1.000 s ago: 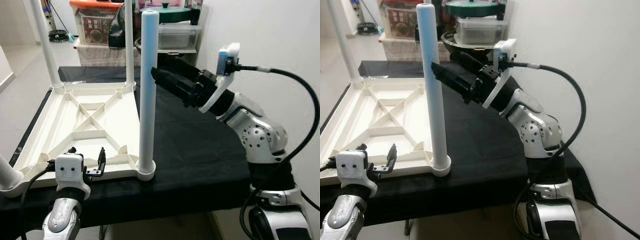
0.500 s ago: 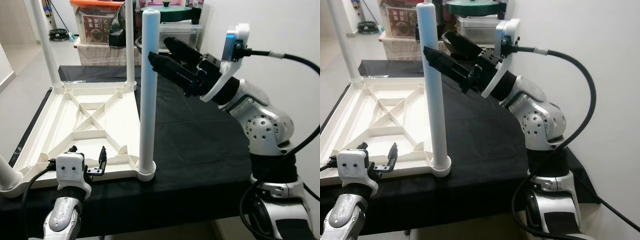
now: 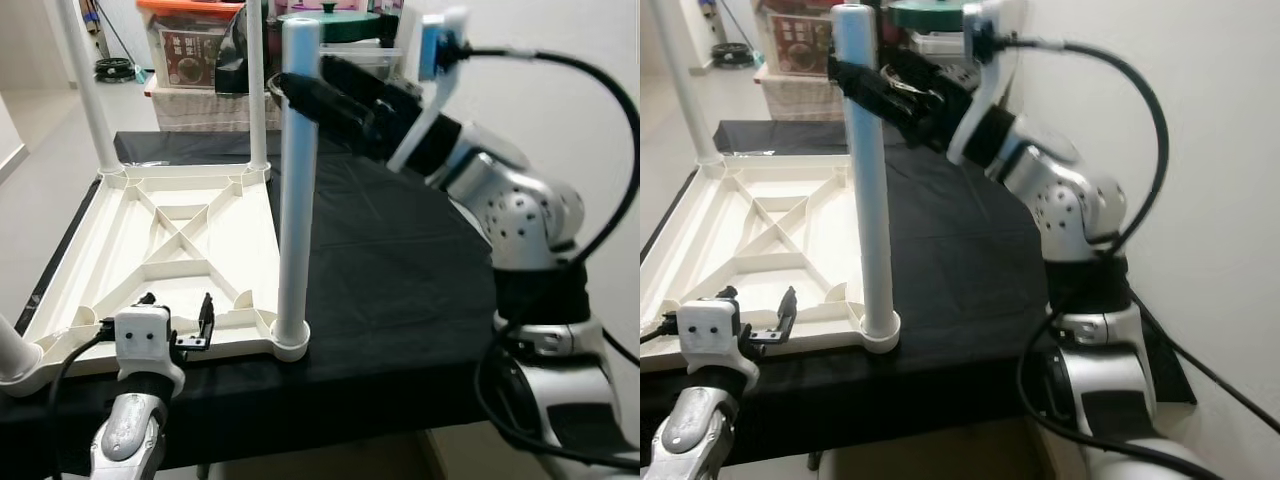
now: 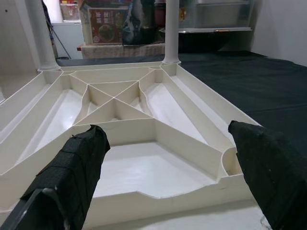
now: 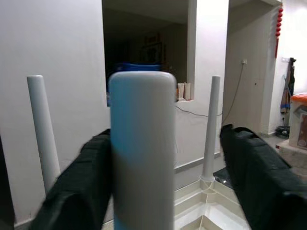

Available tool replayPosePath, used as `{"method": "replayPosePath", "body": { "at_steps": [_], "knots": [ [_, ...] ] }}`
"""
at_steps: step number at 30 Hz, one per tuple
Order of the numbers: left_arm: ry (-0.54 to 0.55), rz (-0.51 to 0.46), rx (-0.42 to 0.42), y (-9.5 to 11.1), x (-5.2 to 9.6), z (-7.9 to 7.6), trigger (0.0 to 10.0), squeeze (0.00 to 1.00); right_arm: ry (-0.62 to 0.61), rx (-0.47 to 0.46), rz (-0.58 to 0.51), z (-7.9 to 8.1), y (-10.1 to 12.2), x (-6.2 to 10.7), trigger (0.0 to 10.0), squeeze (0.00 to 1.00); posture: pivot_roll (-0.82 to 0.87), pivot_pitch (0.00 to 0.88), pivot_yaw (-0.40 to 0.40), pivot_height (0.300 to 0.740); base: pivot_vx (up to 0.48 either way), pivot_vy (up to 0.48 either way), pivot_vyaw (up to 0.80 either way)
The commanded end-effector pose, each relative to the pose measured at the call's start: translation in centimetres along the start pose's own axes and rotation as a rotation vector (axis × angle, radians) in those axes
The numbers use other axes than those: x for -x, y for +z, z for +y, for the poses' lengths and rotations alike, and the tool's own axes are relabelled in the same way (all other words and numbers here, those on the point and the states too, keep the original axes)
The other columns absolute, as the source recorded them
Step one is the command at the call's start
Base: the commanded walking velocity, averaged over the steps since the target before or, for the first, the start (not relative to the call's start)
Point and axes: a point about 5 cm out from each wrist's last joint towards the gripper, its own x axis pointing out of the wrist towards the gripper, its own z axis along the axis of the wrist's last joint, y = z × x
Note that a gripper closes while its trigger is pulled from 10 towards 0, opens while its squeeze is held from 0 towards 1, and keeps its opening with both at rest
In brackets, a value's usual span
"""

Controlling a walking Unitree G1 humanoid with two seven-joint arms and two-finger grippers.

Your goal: Building children table

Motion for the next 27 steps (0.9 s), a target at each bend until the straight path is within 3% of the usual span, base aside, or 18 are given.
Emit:
{"method": "replayPosePath", "body": {
  "at_steps": [1,2,8,9,19,22,23,25,27],
  "knots": [
    [0.001,0.008,-0.008,-0.3,0.1,-0.2,10.0,0.0,-0.069,-0.017,0.038,-0.8,-0.6,0.2,4.1,0.0,-0.01,0.0,-0.09,0.74,0.0,0.0,0.0],
    [0.001,0.008,-0.008,-0.4,0.1,-0.2,10.0,0.0,-0.075,-0.022,0.043,-0.8,-0.6,0.2,3.5,0.0,-0.01,0.0,-0.089,0.74,0.0,0.0,0.0],
    [-0.003,0.01,-0.006,-0.4,0.0,-0.2,10.0,0.0,-0.065,-0.025,0.047,-0.4,-0.3,-0.3,3.1,0.0,-0.02,0.0,-0.083,0.74,0.0,0.0,0.0],
    [-0.005,0.01,-0.006,-0.5,0.0,-0.3,10.0,0.0,-0.065,-0.023,0.045,-0.3,-0.3,-0.4,0.0,0.0,-0.02,0.0,-0.081,0.74,0.0,0.0,0.0],
    [-0.008,0.01,-0.009,-0.5,-0.1,-0.2,10.0,0.0,-0.08,0.002,0.008,0.0,0.7,-0.7,0.0,0.0,-0.02,0.0,-0.079,0.74,0.0,0.0,0.0],
    [-0.008,0.013,-0.009,-0.6,-0.1,-0.2,10.0,0.0,-0.151,0.021,0.01,-0.6,0.5,-0.6,0.0,0.0,-0.03,0.0,-0.079,0.74,0.0,0.0,0.0],
    [-0.008,0.012,-0.009,-0.6,-0.1,-0.2,10.0,0.0,-0.309,-0.033,-0.015,-2.3,0.0,-0.3,0.0,0.0,-0.02,0.0,-0.08,0.74,0.0,0.0,0.0],
    [-0.008,0.012,-0.009,-0.6,-0.1,-0.2,10.0,0.0,-0.309,-0.033,-0.015,-2.3,0.0,-0.3,0.0,0.0,-0.02,0.0,-0.08,0.74,0.0,0.0,0.0],
    [-0.002,0.008,-0.009,-0.5,-0.1,-0.2,10.0,0.0,-0.52,-0.132,-0.044,-4.5,-1.3,1.0,0.0,0.0,-0.02,0.0,-0.082,0.74,0.0,0.0,0.0]
  ]
}}
